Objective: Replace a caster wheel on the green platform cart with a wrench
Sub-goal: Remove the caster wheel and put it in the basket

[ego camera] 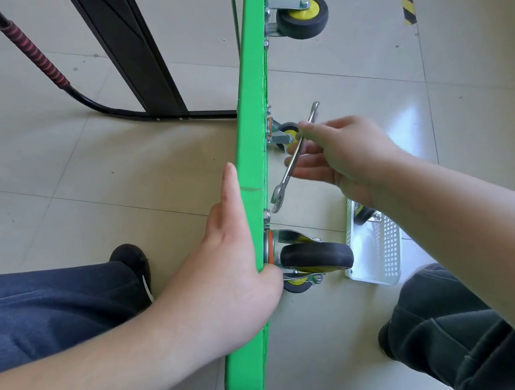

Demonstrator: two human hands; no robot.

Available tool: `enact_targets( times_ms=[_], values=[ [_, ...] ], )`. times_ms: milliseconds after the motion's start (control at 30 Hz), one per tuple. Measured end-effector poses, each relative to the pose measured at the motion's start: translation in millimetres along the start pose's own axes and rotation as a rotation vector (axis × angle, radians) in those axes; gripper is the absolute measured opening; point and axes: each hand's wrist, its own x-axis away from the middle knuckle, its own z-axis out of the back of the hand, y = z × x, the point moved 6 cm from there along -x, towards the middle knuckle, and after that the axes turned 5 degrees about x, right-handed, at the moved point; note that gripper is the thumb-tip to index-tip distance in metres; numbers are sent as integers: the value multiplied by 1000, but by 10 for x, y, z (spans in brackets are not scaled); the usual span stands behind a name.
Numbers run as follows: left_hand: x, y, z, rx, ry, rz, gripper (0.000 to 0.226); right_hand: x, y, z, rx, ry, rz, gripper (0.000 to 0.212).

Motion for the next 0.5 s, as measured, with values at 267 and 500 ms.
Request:
enact_targets(
  times_ms=[267,500],
  values=[
    [-3,6,-3,-21,-5,9,115,-61,83,-110,55,-38,-32,29],
    [-10,-28,-7,-21,-10,14,115,-121,140,-182,48,-63,-54,32]
  ],
)
